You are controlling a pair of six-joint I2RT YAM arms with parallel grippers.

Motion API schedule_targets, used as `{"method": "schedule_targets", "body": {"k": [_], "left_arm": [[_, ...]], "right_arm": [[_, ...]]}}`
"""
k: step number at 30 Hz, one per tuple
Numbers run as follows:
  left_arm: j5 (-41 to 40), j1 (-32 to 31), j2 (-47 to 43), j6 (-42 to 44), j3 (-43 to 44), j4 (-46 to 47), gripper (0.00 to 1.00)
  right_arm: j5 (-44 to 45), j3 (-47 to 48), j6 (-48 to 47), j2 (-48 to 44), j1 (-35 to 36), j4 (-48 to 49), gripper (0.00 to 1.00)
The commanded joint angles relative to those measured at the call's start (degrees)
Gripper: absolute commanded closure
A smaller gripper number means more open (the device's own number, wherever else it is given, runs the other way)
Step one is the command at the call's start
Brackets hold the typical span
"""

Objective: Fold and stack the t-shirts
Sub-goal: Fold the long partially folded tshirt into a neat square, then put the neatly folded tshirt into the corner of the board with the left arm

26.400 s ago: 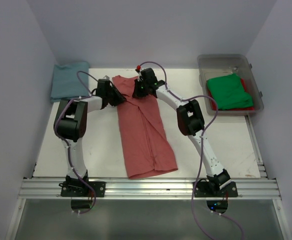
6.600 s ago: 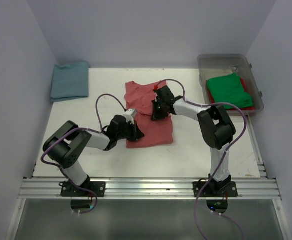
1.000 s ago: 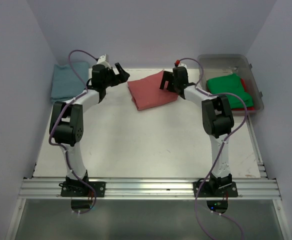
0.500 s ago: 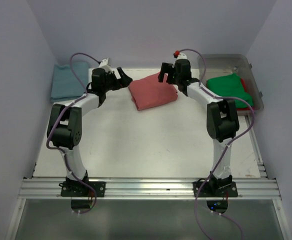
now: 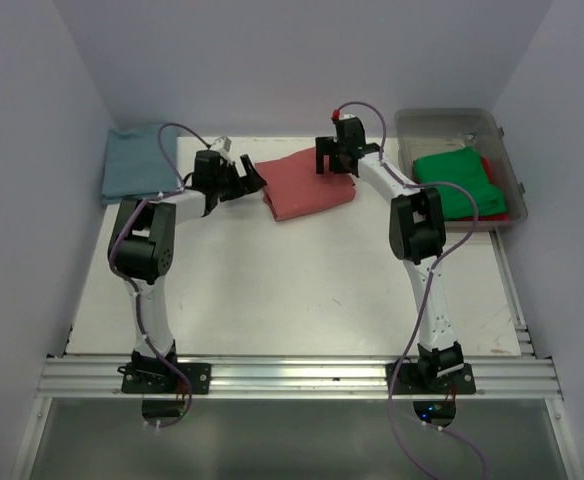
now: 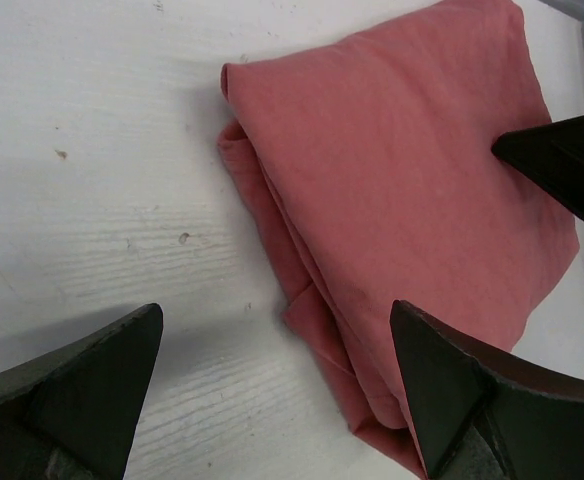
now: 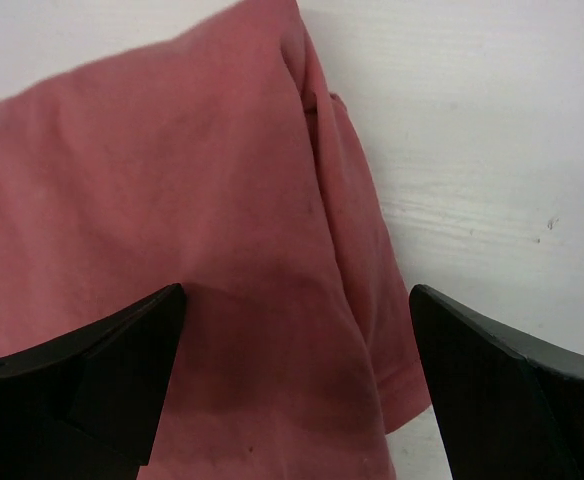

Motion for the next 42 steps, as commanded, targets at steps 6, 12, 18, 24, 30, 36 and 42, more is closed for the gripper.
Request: {"method": "schedule_targets", "body": {"k": [6, 12, 18, 24, 30, 36, 42], "left_arm": [[8.22, -0.84, 4.74, -2.44, 2.57, 4.26, 0.00], [6.03, -3.12, 9.40, -3.14, 7.58, -2.42, 0.00], [7.44, -5.40, 14.24, -5.78, 11.54, -8.22, 0.00], [8.66, -6.99, 15.03, -9.11, 8.56, -6.66, 0.00], [15.43, -6.81, 18.37, -16.22, 5.66, 5.97, 0.00], [21.41, -6.29, 20.92, -25.45, 4.95, 23.02, 0.32], [22.29, -6.37, 22.50, -31.35, 8.47, 29.12, 0.86]], "right_arm": [[-0.13, 1.34, -1.93, 1.46, -0.81, -5.49, 0.01], [-1.98, -0.33, -1.84, 1.37, -1.17, -4.78, 0.01], [-2.60, -1.83, -2.01, 1.28, -1.69, -3.90, 0.01], [-3.91, -3.14, -1.40, 1.46, -2.22, -2.94, 0.01], [-5.06, -5.25, -0.09, 1.55, -2.48, -1.79, 0.02], [-8.48, -9.21, 2.02, 0.23, -2.57, 0.84, 0.04], [-10.77, -12.46, 3.00, -0.74, -2.57, 2.51, 0.05]]}}
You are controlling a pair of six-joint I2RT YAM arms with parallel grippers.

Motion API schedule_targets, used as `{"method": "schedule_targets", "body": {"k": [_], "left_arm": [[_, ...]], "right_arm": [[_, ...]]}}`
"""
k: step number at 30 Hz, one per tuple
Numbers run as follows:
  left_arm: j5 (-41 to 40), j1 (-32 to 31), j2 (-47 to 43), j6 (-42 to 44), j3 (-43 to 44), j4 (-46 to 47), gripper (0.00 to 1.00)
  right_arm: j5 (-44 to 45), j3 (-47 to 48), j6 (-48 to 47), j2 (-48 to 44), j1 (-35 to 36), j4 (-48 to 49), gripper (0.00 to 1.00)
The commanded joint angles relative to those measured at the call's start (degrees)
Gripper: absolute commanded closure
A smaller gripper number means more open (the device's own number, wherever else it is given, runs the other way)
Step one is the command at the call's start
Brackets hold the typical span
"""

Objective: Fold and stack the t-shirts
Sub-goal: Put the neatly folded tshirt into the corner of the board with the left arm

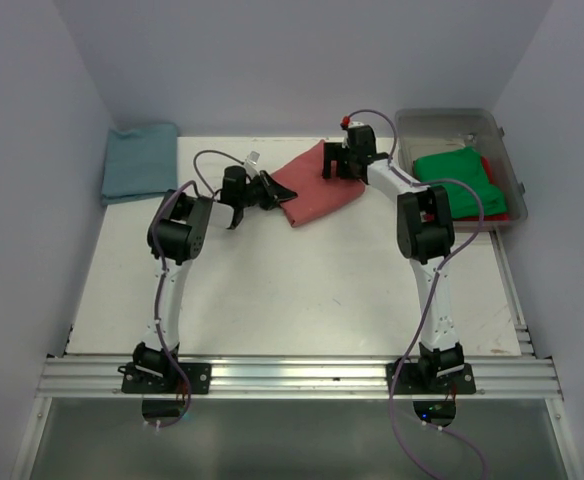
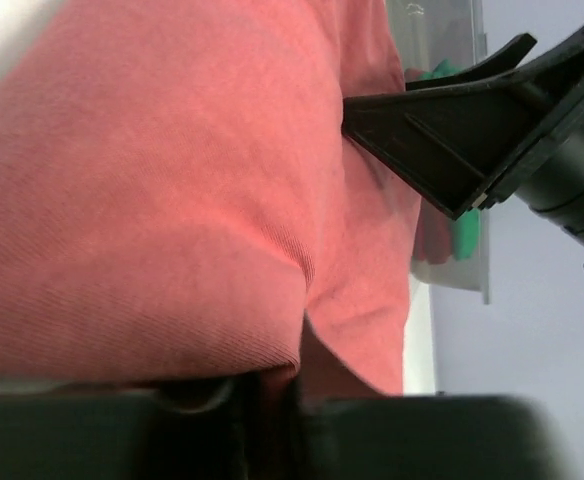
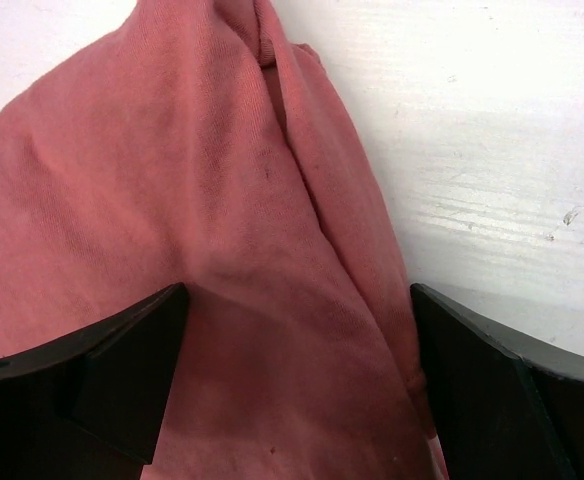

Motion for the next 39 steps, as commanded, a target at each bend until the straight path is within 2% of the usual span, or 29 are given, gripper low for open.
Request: {"method": "schedule_targets", "body": {"k": [1, 6, 11, 14, 19, 23, 28, 30, 34, 39], "left_arm": [[1.94, -0.65, 1.19, -4.76, 0.84, 3.94, 1.00], [1.50, -0.47, -2.76, -9.76, -5.47, 16.59, 1.00], [-1.22, 0.58, -13.91, -12.59, -16.19, 27.22, 1.00], [-3.94, 1.46, -22.70, -10.83, -24.19, 27.77, 1.00], [-8.95, 3.13, -35.01, -4.96, -26.85, 21.90, 1.00], [-10.02, 5.67, -37.22, -2.66, -22.83, 18.72, 1.00], [-8.79, 12.16, -33.80, -0.72, -15.09, 13.20, 1.00], [-7.82, 15.59, -31.61, -0.63, -10.43, 12.04, 1.00], [-5.89, 21.05, -28.09, 3.40, -0.15, 2.75, 1.00], [-3.78, 26.50, -22.56, 6.31, 12.25, -3.69, 1.00]], "right_arm": [[-4.17, -4.54, 2.51, -0.36, 0.16, -3.63, 0.05], [-7.59, -9.29, 3.22, -4.05, 0.16, -0.82, 0.05], [-12.16, -19.66, 5.14, -15.71, 0.16, 5.86, 0.01], [-13.75, -25.81, 7.08, -23.20, -0.02, 8.76, 0.01], [-14.89, -37.15, 9.28, -33.58, -0.10, 11.92, 0.01], [-16.13, -45.23, 11.04, -41.84, 0.16, 13.69, 0.01], [-16.92, -53.85, 11.66, -52.13, 0.34, 12.29, 0.01], [-16.92, -57.70, 11.57, -55.02, 0.77, 11.93, 0.01], [-15.86, -63.52, 10.25, -62.49, 1.04, 8.51, 0.01], [-15.69, -67.57, 9.98, -66.99, 1.04, 5.26, 0.01]]}}
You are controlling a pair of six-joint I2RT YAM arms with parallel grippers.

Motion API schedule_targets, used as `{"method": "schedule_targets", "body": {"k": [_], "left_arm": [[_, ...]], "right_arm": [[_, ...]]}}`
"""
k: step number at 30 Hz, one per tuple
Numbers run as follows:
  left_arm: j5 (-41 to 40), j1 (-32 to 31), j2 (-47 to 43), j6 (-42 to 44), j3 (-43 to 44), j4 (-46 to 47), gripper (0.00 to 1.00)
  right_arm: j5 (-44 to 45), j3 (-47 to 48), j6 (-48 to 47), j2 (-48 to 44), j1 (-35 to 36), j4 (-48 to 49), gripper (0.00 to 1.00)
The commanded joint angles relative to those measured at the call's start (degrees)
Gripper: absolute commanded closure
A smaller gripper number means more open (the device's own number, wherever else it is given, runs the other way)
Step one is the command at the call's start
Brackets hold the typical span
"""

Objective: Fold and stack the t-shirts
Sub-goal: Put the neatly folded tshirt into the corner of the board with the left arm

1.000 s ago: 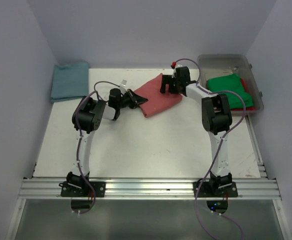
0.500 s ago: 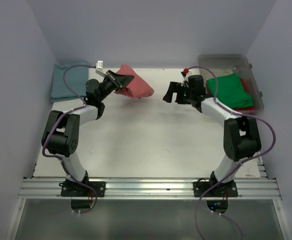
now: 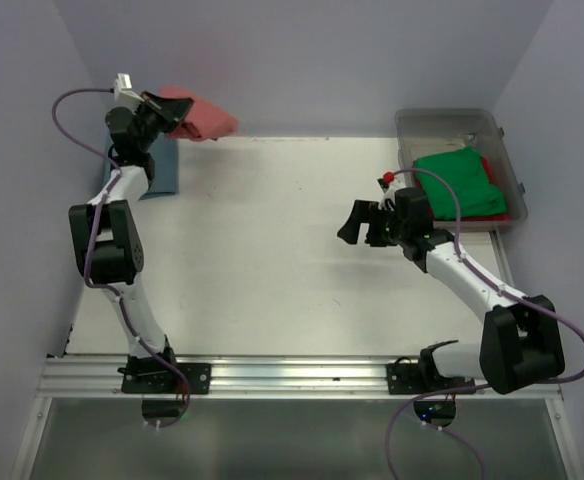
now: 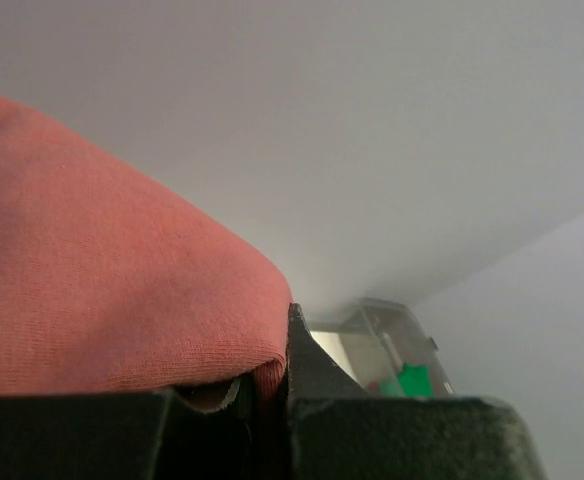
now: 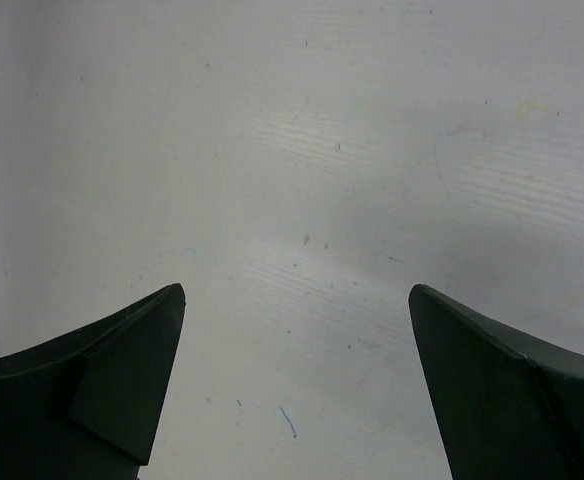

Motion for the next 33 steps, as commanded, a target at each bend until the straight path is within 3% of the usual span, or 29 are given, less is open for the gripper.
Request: {"method": "schedule_targets", "body": {"k": [1, 12, 20, 24, 33], "left_arm": [[2.15, 3.38, 2.57, 4.60, 9.48, -3.62, 1.00], [4.08, 11.82, 16.53, 5.40, 28.99, -10.22, 1.00], [3.73, 15.16, 25.24, 4.79, 41.75, -8.13, 1.00], [2.25, 16.48, 23.06, 7.68, 37.55, -7.58, 1.00], [-5.57, 17.36, 19.37, 8.47, 12.68, -4.96, 1.00]], "right_arm": [[-0.58, -1.26, -0.53, -3.34, 0.21, -2.98, 0.01], [0.56, 0.76, -1.84, -3.79, 0.39, -9.31, 0.01], [2.40, 1.99, -1.85, -4.40, 0.91, -12.92, 0.01], [2.49, 2.69, -1.50, -4.66, 0.91, -14.24, 0.01], [1.26, 4.98, -1.14, -8.70, 1.35, -16.44, 0.01]]}}
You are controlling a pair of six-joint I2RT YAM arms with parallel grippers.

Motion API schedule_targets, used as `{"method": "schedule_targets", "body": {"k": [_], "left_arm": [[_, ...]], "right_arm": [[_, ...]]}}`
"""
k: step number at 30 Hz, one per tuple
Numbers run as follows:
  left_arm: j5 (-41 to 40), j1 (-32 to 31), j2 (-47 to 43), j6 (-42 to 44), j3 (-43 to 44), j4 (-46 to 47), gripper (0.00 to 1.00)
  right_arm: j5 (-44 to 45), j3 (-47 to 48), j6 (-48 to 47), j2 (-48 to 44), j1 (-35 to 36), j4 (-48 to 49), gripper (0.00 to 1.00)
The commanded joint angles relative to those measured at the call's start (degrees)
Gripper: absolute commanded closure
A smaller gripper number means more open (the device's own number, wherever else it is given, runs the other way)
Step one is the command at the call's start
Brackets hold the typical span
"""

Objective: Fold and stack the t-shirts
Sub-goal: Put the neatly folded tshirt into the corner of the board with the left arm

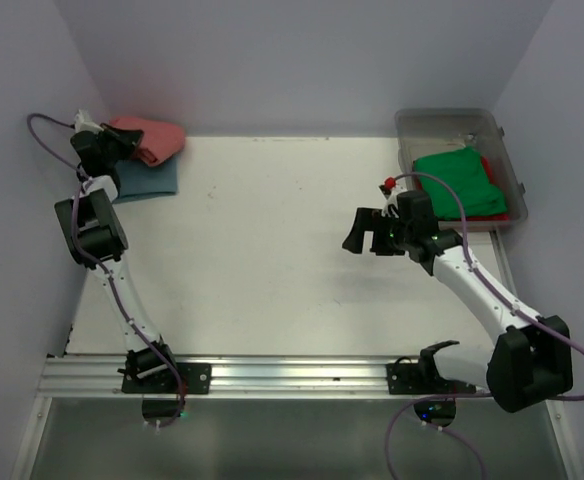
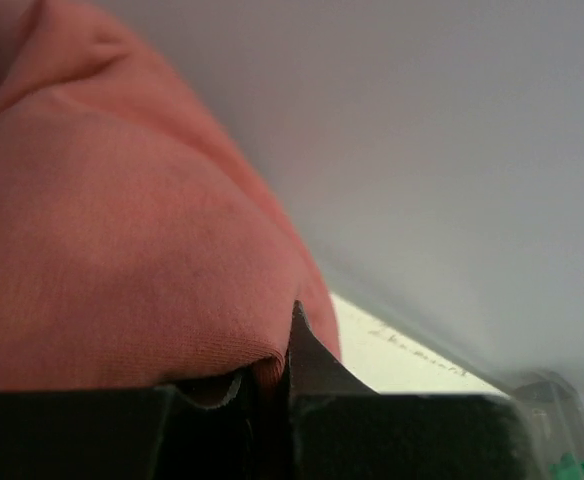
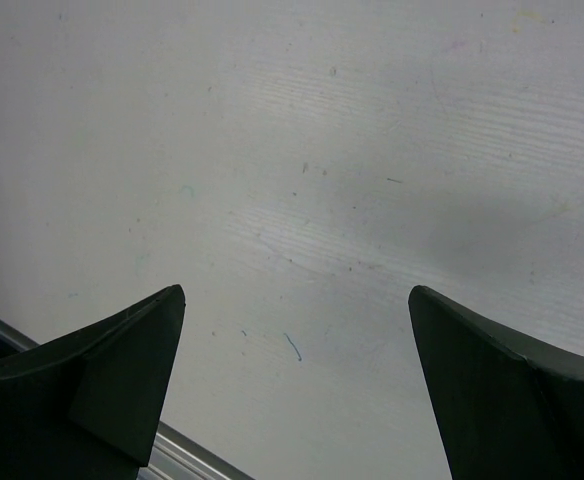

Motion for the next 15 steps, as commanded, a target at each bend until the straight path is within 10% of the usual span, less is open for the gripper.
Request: {"method": "schedule_targets", "body": {"k": [1, 15], "left_arm": [[-5.63, 1.63, -3.76, 1.48, -8.07, 3.05, 1.00], [-15.10, 1.80, -18.78, -7.03, -30.50, 8.22, 1.00]], "right_arm": [[-0.66, 2.97, -0.35, -3.55, 0.39, -1.77, 0.01], [-1.36, -2.21, -0.88, -8.91, 0.39, -0.28, 0.01]]}}
